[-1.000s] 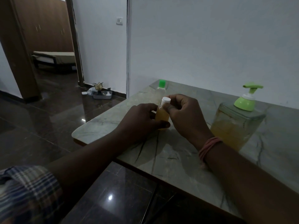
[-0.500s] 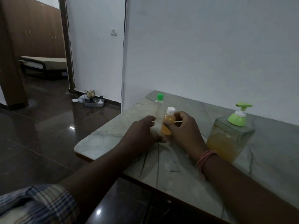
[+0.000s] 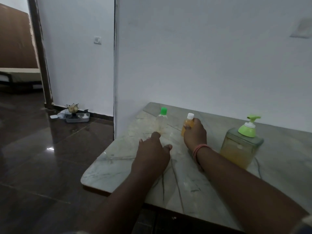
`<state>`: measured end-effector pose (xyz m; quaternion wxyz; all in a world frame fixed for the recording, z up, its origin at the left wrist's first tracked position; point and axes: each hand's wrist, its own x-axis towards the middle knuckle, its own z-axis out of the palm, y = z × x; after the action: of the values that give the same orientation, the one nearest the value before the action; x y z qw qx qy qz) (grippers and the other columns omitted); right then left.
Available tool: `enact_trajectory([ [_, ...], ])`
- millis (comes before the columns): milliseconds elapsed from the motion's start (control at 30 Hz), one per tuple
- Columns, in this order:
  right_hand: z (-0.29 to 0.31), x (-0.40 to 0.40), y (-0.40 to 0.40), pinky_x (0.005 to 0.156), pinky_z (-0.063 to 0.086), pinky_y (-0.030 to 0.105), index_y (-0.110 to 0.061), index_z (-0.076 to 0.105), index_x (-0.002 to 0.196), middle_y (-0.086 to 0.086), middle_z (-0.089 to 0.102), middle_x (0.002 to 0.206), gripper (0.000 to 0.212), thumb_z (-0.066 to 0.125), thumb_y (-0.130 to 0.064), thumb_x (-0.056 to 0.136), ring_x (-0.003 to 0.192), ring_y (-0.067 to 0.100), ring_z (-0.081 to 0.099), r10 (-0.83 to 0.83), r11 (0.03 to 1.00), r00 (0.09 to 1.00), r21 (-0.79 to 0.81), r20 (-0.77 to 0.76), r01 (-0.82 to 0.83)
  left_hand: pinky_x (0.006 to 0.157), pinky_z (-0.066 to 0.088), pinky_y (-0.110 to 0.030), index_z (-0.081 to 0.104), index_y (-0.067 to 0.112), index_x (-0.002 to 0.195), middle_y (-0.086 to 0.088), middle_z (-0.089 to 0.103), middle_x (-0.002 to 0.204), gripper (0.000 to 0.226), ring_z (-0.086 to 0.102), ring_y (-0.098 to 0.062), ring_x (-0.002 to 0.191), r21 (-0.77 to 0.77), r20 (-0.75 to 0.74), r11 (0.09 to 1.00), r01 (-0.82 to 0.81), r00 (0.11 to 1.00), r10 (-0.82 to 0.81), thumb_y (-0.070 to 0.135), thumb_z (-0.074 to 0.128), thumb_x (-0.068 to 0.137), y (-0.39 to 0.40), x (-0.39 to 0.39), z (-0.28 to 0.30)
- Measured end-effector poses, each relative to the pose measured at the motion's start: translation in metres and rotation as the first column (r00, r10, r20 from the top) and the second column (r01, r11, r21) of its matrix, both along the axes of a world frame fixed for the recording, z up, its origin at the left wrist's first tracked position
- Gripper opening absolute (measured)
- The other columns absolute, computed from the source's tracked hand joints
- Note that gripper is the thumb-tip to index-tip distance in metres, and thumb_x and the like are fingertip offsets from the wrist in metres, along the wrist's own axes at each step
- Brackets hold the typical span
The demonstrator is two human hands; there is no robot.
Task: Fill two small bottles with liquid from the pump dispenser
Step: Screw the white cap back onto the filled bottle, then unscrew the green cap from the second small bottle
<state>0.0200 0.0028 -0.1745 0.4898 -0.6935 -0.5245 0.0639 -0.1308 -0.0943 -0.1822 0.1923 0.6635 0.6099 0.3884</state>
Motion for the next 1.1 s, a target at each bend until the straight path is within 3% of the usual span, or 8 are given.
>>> enact_trajectory([
  [100,0.000,-0.013,-0.004,0.095,0.045,0.041,-0.008,0.042,0.140,0.019,0.054,0.132,0.054,0.067,-0.022,0.093,0.120,0.038,0.054,-0.077,0.997,0.997,0.028,-0.013,0.077,0.121,0.023,-0.046,0.045,0.013,0.138,-0.012,0.060,0.134,0.043,0.043,-0.031,0.136,-0.026,0.026,1.000,-0.006,1.000,0.006,0.031,0.054,0.099,0.001,-0.003,0.002],
  [233,0.011,-0.046,-0.016,0.098,0.039,0.040,-0.013,0.049,0.132,0.015,0.046,0.130,0.052,0.070,-0.029,0.088,0.118,0.032,0.048,-0.119,0.940,0.934,0.342,0.338,-0.004,0.108,0.041,-0.050,0.050,0.008,0.121,-0.013,0.064,0.115,0.027,0.058,-0.031,0.115,0.011,0.031,1.000,-0.021,0.999,0.021,0.010,0.051,0.094,0.006,-0.006,-0.001],
  [300,0.020,-0.063,-0.010,0.102,0.038,0.035,-0.014,0.048,0.138,0.015,0.039,0.134,0.052,0.066,-0.029,0.092,0.122,0.033,0.047,0.105,0.945,0.906,0.242,0.409,-0.218,0.107,0.041,-0.049,0.049,0.007,0.117,-0.014,0.061,0.115,0.029,0.057,-0.031,0.113,0.001,0.003,1.000,-0.023,1.000,0.023,0.002,0.049,0.089,0.007,-0.005,-0.001],
  [433,0.038,-0.082,0.011,0.102,0.042,0.037,-0.020,0.031,0.152,0.016,0.034,0.145,0.060,0.056,-0.032,0.099,0.124,0.032,0.050,0.256,0.966,0.891,-0.069,0.375,-0.249,0.112,0.038,-0.045,0.043,0.007,0.129,-0.013,0.055,0.129,0.041,0.051,-0.029,0.124,-0.025,-0.031,1.000,-0.009,0.999,0.009,0.000,0.051,0.090,0.007,-0.006,0.002],
  [600,0.043,-0.083,-0.003,0.062,0.035,0.011,-0.014,0.063,0.104,0.007,0.062,0.107,0.015,0.063,-0.004,0.092,0.070,-0.005,0.047,0.226,0.953,0.859,0.080,0.460,-0.293,0.114,0.035,-0.046,0.032,0.005,0.141,-0.016,0.046,0.141,0.057,0.042,-0.032,0.134,0.012,0.115,1.000,-0.013,0.993,0.012,0.002,0.054,0.089,0.006,-0.009,-0.002],
  [733,0.055,-0.071,-0.052,0.060,0.047,0.023,-0.015,0.066,0.087,-0.004,0.066,0.077,0.029,0.076,-0.042,0.084,0.068,0.009,0.059,0.299,0.913,0.858,0.138,0.417,-0.385,0.116,0.033,-0.045,0.007,0.014,0.156,-0.019,0.025,0.158,0.094,0.028,-0.033,0.146,0.145,0.155,0.989,0.014,0.987,-0.037,0.031,0.070,0.089,0.003,-0.008,-0.005],
  [900,0.064,-0.044,-0.099,0.050,0.044,0.022,-0.010,0.063,0.074,-0.006,0.059,0.057,0.047,0.078,-0.055,0.078,0.051,0.007,0.056,0.359,0.908,0.868,0.086,0.342,-0.410,0.083,0.053,-0.040,0.050,0.014,0.125,-0.006,0.069,0.114,0.039,0.065,-0.023,0.104,0.307,0.186,0.947,0.100,0.969,-0.163,0.035,0.062,0.095,-0.003,-0.004,0.001],
  [1100,0.072,-0.016,-0.125,0.047,0.047,0.024,0.000,0.057,0.077,0.001,0.067,0.052,0.042,0.078,-0.035,0.086,0.045,0.012,0.063,0.625,0.764,0.761,0.060,0.173,-0.642,0.056,0.047,-0.036,0.061,0.018,0.095,-0.006,0.060,0.070,0.006,0.054,-0.017,0.061,0.321,0.251,0.826,0.464,0.799,-0.546,0.024,0.060,0.098,-0.020,-0.005,0.011],
])
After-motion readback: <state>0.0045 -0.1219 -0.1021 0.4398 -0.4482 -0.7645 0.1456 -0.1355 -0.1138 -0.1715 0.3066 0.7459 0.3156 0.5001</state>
